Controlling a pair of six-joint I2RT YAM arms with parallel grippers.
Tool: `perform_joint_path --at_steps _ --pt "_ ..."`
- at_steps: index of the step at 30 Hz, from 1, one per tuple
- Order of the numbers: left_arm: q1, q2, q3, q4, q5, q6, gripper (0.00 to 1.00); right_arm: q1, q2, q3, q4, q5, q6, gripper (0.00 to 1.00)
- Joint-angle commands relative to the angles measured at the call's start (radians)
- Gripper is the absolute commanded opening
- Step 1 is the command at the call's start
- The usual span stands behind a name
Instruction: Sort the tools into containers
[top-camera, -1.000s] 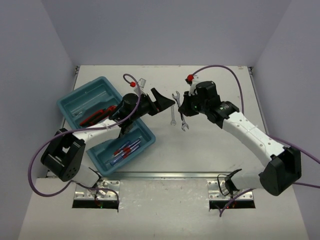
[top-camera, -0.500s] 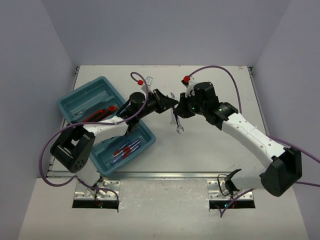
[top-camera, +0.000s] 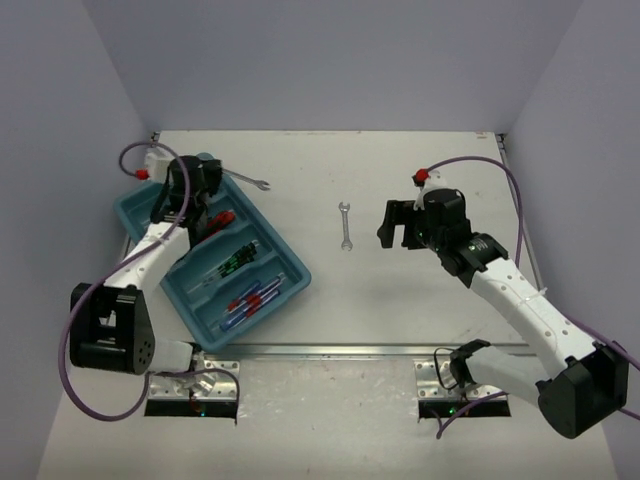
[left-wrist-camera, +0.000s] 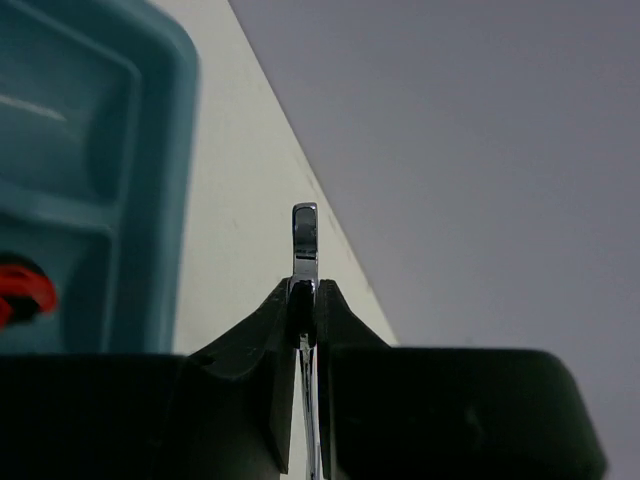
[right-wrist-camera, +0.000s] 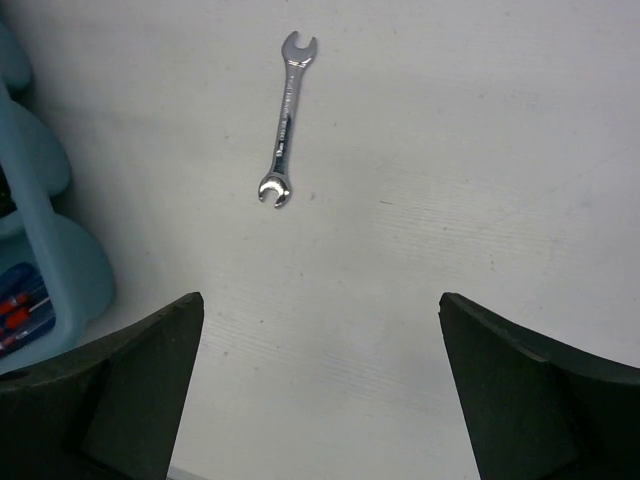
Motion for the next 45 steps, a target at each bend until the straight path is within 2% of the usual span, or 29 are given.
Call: perform_joint_path --at_steps 1,3,8,17,26,27,29,31,34,36,41,45 --pt "0.164 -0.053 -0.005 -0.091 -0.343 -0.196 0.0 -0.011 -0.014 -0.022 0.02 0.023 -0.021 0.99" --pt "0.262 -0.025 -0.019 -0.069 -0.417 -0.276 0.0 -0.014 -0.016 -0.03 0.021 0.013 -0.024 0.99" --pt "0.438 0.126 0.044 -0.134 -0.339 -0.396 0.0 -0.014 -0.003 -0.032 0.037 -0.018 -0.025 0.99" --pt "0.475 0.255 0.066 -0.034 -0.227 -0.443 0.0 -0.014 0.027 -0.047 0.08 -0.092 -0.012 0.99" --pt "0.485 0.365 0.103 0.03 -0.118 -0.529 0.01 -0.014 0.044 -0.052 0.094 -0.099 -0.012 0.99" --pt "0.486 0.371 0.109 0.041 -0.1 -0.532 0.04 -0.014 0.044 -0.054 0.098 -0.101 -0.013 0.99" --pt "0.486 0.371 0.117 0.04 -0.078 -0.534 0.34 -0.014 0.05 -0.054 0.099 -0.121 -0.014 0.99" --pt "0.486 0.363 0.117 0.039 -0.063 -0.535 0.59 -0.014 0.053 -0.054 0.099 -0.127 -0.013 0.99" --pt "0.489 0.331 0.092 0.053 -0.008 -0.565 0.85 -0.014 0.061 -0.056 0.109 -0.139 -0.018 0.99" --pt "0.496 0.292 0.075 0.067 0.046 -0.587 0.97 -0.014 0.067 -0.057 0.114 -0.153 -0.013 0.99" --pt "0.498 0.201 0.068 0.073 0.107 -0.578 1.0 -0.014 0.112 -0.035 0.116 -0.14 0.011 0.99" --pt "0.498 0.058 0.082 0.019 0.208 -0.481 1.0 -0.014 0.317 0.097 0.063 -0.09 0.086 0.99"
